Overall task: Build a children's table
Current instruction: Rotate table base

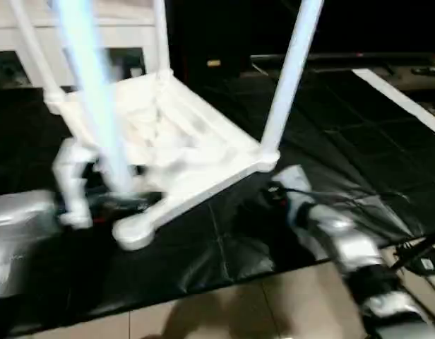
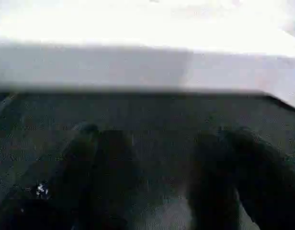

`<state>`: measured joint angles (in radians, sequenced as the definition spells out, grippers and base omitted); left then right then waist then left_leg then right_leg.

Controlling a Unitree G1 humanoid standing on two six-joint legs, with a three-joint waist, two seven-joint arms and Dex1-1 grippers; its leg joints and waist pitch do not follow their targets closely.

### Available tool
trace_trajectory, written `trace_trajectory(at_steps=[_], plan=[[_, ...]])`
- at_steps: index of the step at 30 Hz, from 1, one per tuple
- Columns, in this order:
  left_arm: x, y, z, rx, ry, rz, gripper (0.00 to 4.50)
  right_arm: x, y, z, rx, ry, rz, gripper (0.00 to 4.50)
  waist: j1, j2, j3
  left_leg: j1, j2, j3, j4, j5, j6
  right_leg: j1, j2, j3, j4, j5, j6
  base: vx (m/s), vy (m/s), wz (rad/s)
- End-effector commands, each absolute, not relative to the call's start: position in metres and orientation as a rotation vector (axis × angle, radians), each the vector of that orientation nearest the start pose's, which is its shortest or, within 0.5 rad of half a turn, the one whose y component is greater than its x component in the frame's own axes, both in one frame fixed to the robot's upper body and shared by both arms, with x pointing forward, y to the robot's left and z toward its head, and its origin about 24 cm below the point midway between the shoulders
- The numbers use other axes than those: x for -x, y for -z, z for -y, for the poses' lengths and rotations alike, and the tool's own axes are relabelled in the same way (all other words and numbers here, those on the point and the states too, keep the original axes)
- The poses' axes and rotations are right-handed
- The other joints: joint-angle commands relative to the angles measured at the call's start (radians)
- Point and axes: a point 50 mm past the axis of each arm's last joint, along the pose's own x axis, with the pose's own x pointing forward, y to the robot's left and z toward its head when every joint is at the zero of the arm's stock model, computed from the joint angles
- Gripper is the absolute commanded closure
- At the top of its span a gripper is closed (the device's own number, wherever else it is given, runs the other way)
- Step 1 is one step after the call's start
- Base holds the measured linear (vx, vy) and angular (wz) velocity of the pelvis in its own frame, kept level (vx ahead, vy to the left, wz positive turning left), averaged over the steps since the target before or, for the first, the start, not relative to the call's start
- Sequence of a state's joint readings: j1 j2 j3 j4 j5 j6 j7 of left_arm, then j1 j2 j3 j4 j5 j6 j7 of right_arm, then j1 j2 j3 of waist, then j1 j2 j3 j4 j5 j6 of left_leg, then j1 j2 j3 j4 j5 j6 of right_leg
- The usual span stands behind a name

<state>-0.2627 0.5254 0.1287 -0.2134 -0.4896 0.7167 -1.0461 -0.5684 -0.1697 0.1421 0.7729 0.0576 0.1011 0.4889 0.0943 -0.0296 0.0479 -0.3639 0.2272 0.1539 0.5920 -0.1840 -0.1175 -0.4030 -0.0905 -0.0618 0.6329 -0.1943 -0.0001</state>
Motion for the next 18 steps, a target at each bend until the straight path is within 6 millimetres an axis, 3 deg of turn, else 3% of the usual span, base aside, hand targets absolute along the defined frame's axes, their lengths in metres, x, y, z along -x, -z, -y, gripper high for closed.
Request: trace_trajectory(at_steps=[1, 2, 4, 6, 7, 9, 10, 13, 15, 17, 18], plan=[[-0.257, -0.141, -0.168, 0.07, 1.199, -0.191, 0.04, -0.341, -0.017, 0.124, 0.188, -0.582, -0.373, 0.0, -0.001, 0.023, -0.066, 0.009, -0.012, 0.02, -0.071, -0.178, -0.03, 0.052, -0.025, 0.031, -0.055, -0.049, -0.246, 0.0, 0.0, 0.0], [-0.257, -0.141, -0.168, 0.07, 1.199, -0.191, 0.04, -0.341, -0.017, 0.124, 0.188, -0.582, -0.373, 0.0, 0.001, 0.019, -0.067, 0.008, -0.014, 0.022, -0.068, -0.146, -0.024, 0.054, -0.024, 0.031, -0.053, -0.012, -0.242, 0.0, 0.0, 0.0], [-0.255, -0.141, -0.145, 0.121, 1.282, -0.177, 0.04, -0.348, -0.021, 0.115, 0.159, -0.559, -0.362, 0.0, -0.004, 0.012, -0.067, 0.002, -0.015, 0.022, -0.068, -0.128, -0.021, 0.058, -0.024, 0.031, -0.05, -0.008, -0.236, 0.0, 0.0, 0.0], [-0.254, -0.141, -0.137, 0.142, 1.311, -0.173, 0.04, -0.35, -0.023, 0.112, 0.146, -0.551, -0.357, 0.0, -0.006, 0.014, -0.068, 0.002, -0.015, 0.023, -0.066, -0.117, -0.019, 0.058, -0.024, 0.032, -0.051, 0.005, -0.232, 0.0, 0.0, 0.0], [-0.252, -0.139, -0.124, 0.165, 1.349, -0.167, 0.04, -0.353, -0.027, 0.107, 0.136, -0.557, -0.345, 0.0, -0.01, 0.007, -0.068, -0.002, -0.014, 0.024, -0.067, -0.113, -0.016, 0.06, -0.024, 0.032, -0.051, 0.005, -0.23, 0.0, 0.0, 0.0], [-0.252, -0.137, -0.11, 0.182, 1.371, -0.16, 0.04, -0.354, -0.03, 0.1, 0.129, -0.578, -0.335, 0.0, -0.01, 0.01, -0.069, 0.001, -0.014, 0.023, -0.064, -0.107, -0.015, 0.06, -0.023, 0.032, -0.051, 0.012, -0.227, 0.0, 0.0, 0.0], [-0.253, -0.134, -0.085, 0.204, 1.405, -0.145, 0.04, -0.355, -0.033, 0.089, 0.134, -0.615, -0.323, 0.0, -0.01, 0.011, -0.07, -0.001, -0.014, 0.023, -0.064, -0.099, -0.011, 0.061, -0.024, 0.032, -0.051, 0.025, -0.23, 0.0, 0.0, 0.0], [-0.253, -0.134, -0.078, 0.209, 1.414, -0.139, 0.04, -0.356, -0.033, 0.086, 0.138, -0.622, -0.322, 0.0, -0.011, 0.007, -0.071, -0.003, -0.015, 0.024, -0.062, -0.09, -0.002, 0.065, -0.025, 0.031, -0.051, 0.035, -0.231, 0.0, 0.0, 0.0], [-0.257, -0.136, -0.062, 0.215, 1.415, -0.114, 0.04, -0.355, -0.03, 0.082, 0.146, -0.63, -0.328, 0.0, -0.024, 0.003, -0.071, -0.007, -0.015, 0.024, -0.06, -0.082, 0.01, 0.066, -0.025, 0.031, -0.052, 0.035, -0.233, 0.0, 0.0, 0.0], [-0.264, -0.138, -0.05, 0.208, 1.394, -0.091, 0.04, -0.354, -0.026, 0.081, 0.153, -0.636, -0.337, 0.0, -0.026, 0.011, -0.069, -0.003, -0.014, 0.025, -0.06, -0.097, 0.012, 0.063, -0.025, 0.032, -0.057, 0.021, -0.238, 0.0, 0.0, 0.0], [-0.265, -0.138, -0.049, 0.207, 1.389, -0.088, 0.04, -0.354, -0.026, 0.081, 0.153, -0.635, -0.339, 0.0, -0.026, 0.008, -0.069, -0.004, -0.014, 0.026, -0.06, -0.101, 0.013, 0.064, -0.025, 0.032, -0.058, 0.018, -0.239, 0.0, 0.0, 0.0]])
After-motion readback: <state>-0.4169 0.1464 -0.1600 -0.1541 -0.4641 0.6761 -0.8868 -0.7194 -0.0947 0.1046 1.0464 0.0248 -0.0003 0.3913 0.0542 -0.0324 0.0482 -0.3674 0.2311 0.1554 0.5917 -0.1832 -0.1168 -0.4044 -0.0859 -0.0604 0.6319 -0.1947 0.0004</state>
